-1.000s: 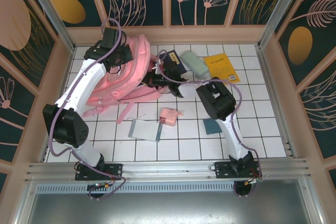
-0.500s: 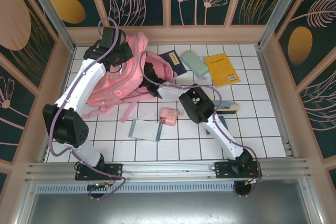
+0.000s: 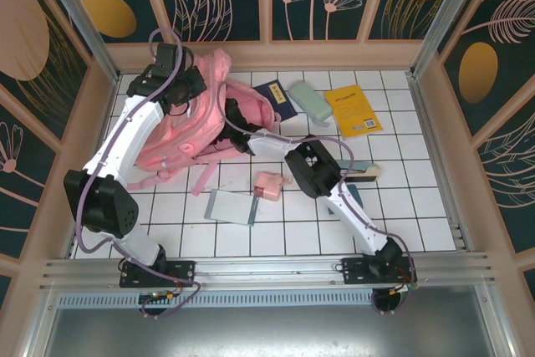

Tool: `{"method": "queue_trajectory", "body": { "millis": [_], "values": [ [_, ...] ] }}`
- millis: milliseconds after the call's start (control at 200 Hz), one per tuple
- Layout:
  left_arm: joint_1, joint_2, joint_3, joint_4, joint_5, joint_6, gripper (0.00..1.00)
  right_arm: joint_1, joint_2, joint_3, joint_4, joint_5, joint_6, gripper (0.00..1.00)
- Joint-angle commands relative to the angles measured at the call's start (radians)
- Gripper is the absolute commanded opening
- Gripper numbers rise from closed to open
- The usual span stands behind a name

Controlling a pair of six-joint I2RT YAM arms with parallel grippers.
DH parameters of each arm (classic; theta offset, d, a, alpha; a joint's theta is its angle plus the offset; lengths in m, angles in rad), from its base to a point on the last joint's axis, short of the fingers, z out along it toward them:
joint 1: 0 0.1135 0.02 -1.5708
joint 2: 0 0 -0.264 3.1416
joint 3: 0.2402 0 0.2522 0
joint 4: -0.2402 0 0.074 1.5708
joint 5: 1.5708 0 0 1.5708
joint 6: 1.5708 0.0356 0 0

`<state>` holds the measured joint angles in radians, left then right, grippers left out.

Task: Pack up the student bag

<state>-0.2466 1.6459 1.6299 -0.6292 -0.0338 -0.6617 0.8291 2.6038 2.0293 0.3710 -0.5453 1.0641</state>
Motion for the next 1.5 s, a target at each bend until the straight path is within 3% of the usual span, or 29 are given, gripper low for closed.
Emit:
{"method": "queue_trajectory", "body": {
  "millis": [0,195,430,600,735,831,1071,1226,1356,1496],
  "values": [
    [0.034,-0.061,-0.024,0.092,-0.049,0.053,0.0,-0.027,-0.128,-0.102,-0.04,0.013,-0.068,0.68],
    [0.065,-0.078,-0.084,0.09,-0.093,0.089,0.0,-0.066,-0.255,-0.262,-0.049,0.032,-0.103,0.78],
    [0.075,-0.086,-0.129,0.107,-0.077,0.102,0.0,-0.093,-0.319,-0.358,-0.075,0.034,-0.137,0.77],
    [0.075,-0.098,-0.141,0.132,-0.018,0.087,0.0,-0.087,-0.263,-0.297,-0.113,0.02,-0.17,0.68],
    [0.075,-0.098,-0.131,0.141,0.032,0.065,0.0,-0.076,-0.178,-0.195,-0.157,-0.002,-0.187,0.41],
    [0.075,-0.099,-0.134,0.152,0.059,0.044,0.0,-0.06,-0.122,-0.115,-0.216,0.007,-0.208,0.32],
    [0.075,-0.097,-0.137,0.158,0.079,0.026,0.0,-0.04,-0.044,-0.037,-0.297,0.045,-0.217,0.27],
    [0.075,-0.093,-0.137,0.17,0.096,0.014,0.0,-0.021,-0.016,-0.01,-0.278,0.0,-0.198,0.08],
    [0.075,-0.089,-0.147,0.197,0.136,-0.015,0.0,0.0,0.015,0.025,-0.207,-0.06,-0.146,0.01],
    [0.075,-0.092,-0.176,0.236,0.181,-0.056,0.0,0.019,0.09,0.141,-0.191,-0.095,-0.087,0.03]
  ]
}}
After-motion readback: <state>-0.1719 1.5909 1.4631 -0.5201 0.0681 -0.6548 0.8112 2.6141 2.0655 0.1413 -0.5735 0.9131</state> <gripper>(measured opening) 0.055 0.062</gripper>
